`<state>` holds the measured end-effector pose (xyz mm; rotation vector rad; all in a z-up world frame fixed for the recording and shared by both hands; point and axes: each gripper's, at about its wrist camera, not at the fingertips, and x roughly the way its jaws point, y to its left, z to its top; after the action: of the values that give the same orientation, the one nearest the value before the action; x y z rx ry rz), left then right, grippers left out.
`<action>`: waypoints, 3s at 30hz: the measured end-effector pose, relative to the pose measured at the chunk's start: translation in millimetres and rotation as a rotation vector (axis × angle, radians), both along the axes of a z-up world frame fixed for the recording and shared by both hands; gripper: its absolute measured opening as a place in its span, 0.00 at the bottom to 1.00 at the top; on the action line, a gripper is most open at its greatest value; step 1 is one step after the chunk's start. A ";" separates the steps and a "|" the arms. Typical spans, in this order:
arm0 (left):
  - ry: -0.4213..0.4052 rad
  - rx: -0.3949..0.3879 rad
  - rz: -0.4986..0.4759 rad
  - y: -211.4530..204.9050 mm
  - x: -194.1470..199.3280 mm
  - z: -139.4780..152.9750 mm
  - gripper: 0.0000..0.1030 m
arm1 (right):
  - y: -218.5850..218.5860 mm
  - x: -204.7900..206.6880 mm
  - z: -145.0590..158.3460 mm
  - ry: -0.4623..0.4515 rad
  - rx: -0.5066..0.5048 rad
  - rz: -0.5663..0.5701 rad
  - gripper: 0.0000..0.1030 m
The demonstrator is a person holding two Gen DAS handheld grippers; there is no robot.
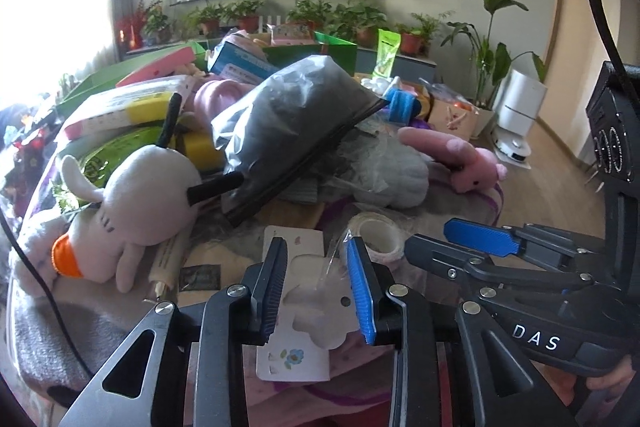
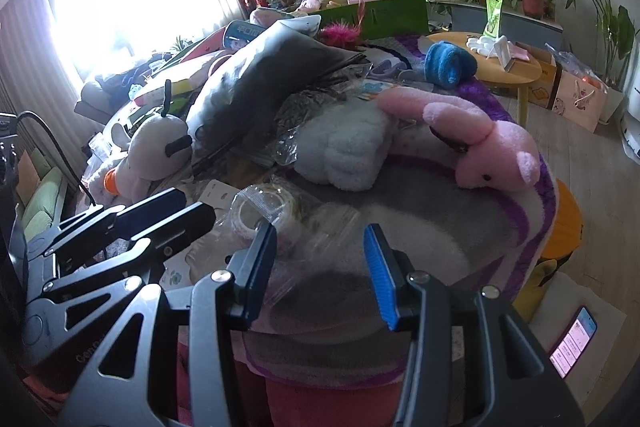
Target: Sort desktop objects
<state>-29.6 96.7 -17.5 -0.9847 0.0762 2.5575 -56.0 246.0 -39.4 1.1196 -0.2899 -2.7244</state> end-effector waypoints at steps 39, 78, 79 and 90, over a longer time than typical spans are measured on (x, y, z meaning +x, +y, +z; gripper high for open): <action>-0.127 0.054 -0.090 0.8 -26.7 -10.0 0.21 | 10.9 -22.3 -9.4 -0.113 -0.236 0.038 0.44; 0.007 0.139 -0.170 -1.8 -8.2 46.0 0.14 | 3.5 -3.2 51.2 0.084 -0.152 0.164 0.21; 0.018 0.139 -0.172 -1.7 -8.1 49.7 0.14 | 2.3 -1.6 53.8 0.093 -0.147 0.166 0.21; 0.098 0.138 -0.164 0.9 -26.0 85.8 0.14 | 4.9 -12.1 91.4 0.206 -0.100 0.187 0.21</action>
<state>-55.5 97.6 68.3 -0.7688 0.0072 2.4239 -68.1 251.0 52.0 0.7896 -0.2725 -2.6000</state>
